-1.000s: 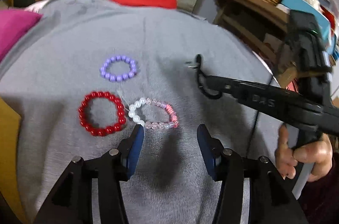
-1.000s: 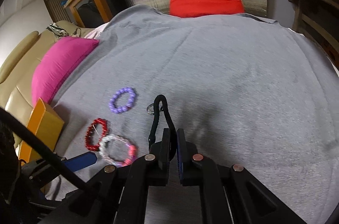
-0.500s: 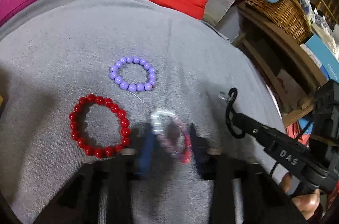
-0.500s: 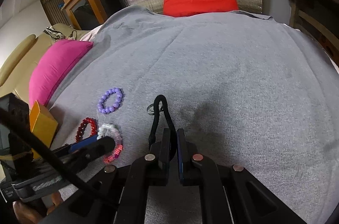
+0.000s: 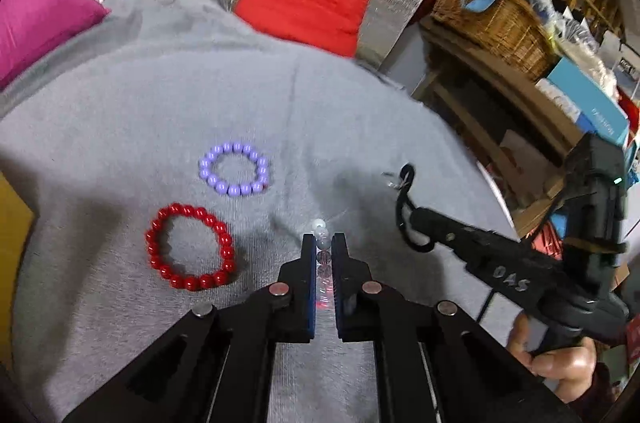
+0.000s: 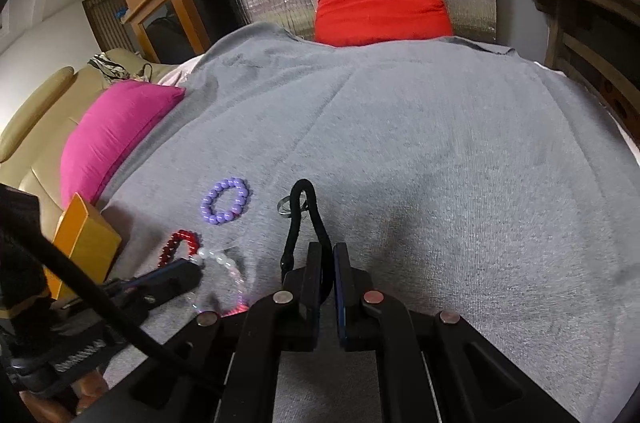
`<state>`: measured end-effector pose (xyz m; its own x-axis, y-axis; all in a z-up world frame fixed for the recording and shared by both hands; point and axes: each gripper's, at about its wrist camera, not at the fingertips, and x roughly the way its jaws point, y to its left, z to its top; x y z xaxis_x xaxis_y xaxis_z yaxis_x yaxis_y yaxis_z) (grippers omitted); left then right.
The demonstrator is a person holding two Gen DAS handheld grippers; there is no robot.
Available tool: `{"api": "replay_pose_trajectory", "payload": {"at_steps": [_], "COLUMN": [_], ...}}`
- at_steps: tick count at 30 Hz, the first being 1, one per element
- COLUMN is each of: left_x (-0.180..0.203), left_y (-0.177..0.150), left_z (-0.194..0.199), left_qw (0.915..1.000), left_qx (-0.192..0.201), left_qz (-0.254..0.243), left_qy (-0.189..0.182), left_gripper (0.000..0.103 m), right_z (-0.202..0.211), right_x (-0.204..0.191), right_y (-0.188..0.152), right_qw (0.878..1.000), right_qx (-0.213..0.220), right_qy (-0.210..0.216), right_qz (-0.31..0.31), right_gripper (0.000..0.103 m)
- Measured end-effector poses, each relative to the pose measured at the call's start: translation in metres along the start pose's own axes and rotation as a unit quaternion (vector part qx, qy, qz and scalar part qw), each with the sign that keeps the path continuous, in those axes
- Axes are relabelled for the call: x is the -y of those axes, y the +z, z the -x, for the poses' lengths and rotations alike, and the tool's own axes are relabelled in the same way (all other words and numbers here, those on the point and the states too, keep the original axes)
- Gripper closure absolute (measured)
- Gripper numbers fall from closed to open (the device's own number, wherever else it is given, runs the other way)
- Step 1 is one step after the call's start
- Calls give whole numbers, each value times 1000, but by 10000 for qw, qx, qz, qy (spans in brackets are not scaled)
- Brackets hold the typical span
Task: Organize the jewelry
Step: 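Carry both held items into the orange box and open both tools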
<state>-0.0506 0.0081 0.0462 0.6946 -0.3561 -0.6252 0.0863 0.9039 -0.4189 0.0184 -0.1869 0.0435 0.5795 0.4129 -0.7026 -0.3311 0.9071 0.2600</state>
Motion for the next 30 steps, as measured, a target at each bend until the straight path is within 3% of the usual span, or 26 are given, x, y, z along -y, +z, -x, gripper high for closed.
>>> {"api": "replay_pose_trajectory", "payload": {"at_steps": [9, 14, 24, 30], "left_x": [5, -12, -86, -127], "left_y": [17, 17, 4, -15], "left_z": [68, 129, 247, 286], "left_qw": [9964, 9904, 9778, 9669], "left_qx": [828, 1347, 1670, 1724], "left_qz": [109, 320, 619, 790], "left_qy": [-136, -49, 1101, 1708], "left_gripper": [96, 96, 96, 96], "right_z": [16, 31, 54, 54], "right_x": [-30, -66, -182, -263], "right_y": [3, 6, -8, -30], "right_qw": [9994, 9969, 9824, 9651], "right_qx": [118, 295, 464, 358], "right_qy": [207, 530, 1394, 1930], "right_qz": [263, 507, 1156, 1736], "right_gripper": [97, 97, 97, 97]}}
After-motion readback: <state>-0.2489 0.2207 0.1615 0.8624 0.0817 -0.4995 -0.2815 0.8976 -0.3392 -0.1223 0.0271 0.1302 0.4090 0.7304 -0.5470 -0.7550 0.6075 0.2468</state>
